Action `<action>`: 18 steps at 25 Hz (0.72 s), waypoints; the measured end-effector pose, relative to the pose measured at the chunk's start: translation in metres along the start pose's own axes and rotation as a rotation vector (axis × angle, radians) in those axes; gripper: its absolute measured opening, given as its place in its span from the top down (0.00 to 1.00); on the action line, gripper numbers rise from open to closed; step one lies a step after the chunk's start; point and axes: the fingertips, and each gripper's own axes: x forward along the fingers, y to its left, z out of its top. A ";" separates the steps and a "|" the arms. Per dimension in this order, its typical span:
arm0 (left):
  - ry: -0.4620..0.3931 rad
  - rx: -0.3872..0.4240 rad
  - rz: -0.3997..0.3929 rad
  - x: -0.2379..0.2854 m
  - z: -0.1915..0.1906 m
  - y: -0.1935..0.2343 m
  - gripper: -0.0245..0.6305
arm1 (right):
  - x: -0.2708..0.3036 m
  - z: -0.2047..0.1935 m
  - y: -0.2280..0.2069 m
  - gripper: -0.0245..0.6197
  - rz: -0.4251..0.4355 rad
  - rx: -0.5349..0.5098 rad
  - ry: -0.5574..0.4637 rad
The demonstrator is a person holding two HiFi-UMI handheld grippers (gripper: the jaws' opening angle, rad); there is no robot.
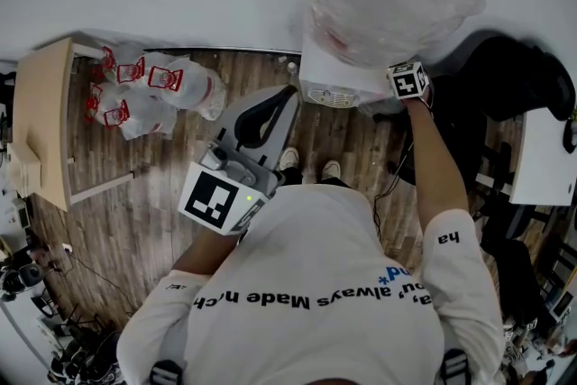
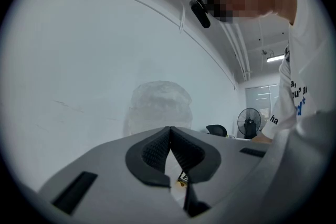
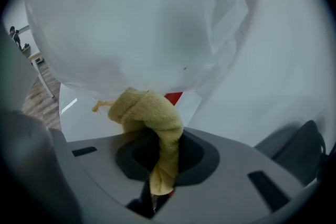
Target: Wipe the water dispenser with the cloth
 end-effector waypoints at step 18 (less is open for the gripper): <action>-0.009 0.007 -0.007 -0.014 0.005 -0.014 0.93 | -0.016 -0.017 0.016 0.89 -0.022 -0.013 0.006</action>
